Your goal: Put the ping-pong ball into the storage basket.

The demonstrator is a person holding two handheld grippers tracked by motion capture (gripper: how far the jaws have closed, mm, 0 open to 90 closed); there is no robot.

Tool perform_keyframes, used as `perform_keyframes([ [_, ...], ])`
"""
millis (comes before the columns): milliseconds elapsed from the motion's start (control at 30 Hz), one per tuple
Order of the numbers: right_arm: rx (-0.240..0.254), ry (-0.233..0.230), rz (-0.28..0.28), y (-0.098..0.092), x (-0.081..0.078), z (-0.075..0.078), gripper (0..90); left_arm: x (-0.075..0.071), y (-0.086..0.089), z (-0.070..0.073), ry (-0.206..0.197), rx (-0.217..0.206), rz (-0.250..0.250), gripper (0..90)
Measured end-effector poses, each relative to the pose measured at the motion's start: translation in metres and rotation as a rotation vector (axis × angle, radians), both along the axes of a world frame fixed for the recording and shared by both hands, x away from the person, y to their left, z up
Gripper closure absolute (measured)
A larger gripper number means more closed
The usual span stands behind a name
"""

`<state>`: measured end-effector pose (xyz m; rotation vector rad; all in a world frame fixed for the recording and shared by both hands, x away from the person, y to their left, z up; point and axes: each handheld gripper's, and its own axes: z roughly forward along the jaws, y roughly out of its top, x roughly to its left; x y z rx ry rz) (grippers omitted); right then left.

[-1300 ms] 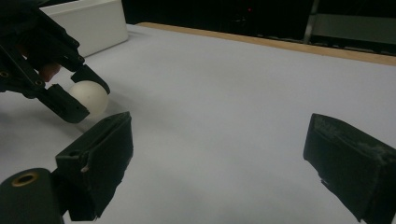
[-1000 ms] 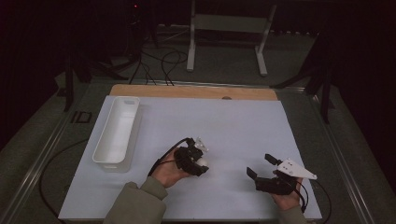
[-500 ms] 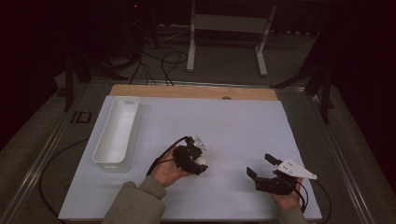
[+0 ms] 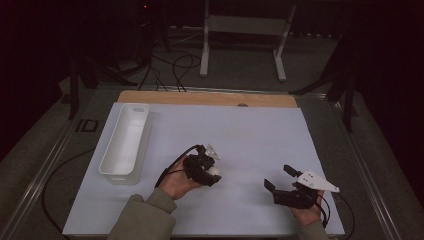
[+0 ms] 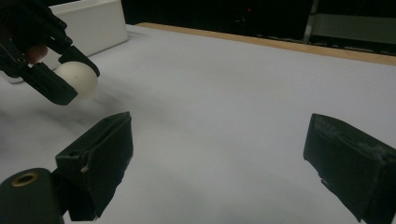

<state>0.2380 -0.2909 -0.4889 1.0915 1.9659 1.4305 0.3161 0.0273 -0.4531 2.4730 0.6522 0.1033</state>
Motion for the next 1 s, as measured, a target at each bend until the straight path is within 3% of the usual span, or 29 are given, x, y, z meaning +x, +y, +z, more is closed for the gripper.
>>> perform_keyframes([
  [1000,0.002,-0.001,-0.003,-0.001,0.0,0.0,8.0,-0.002,0.009,0.013,-0.032,-0.01,0.013,51.2],
])
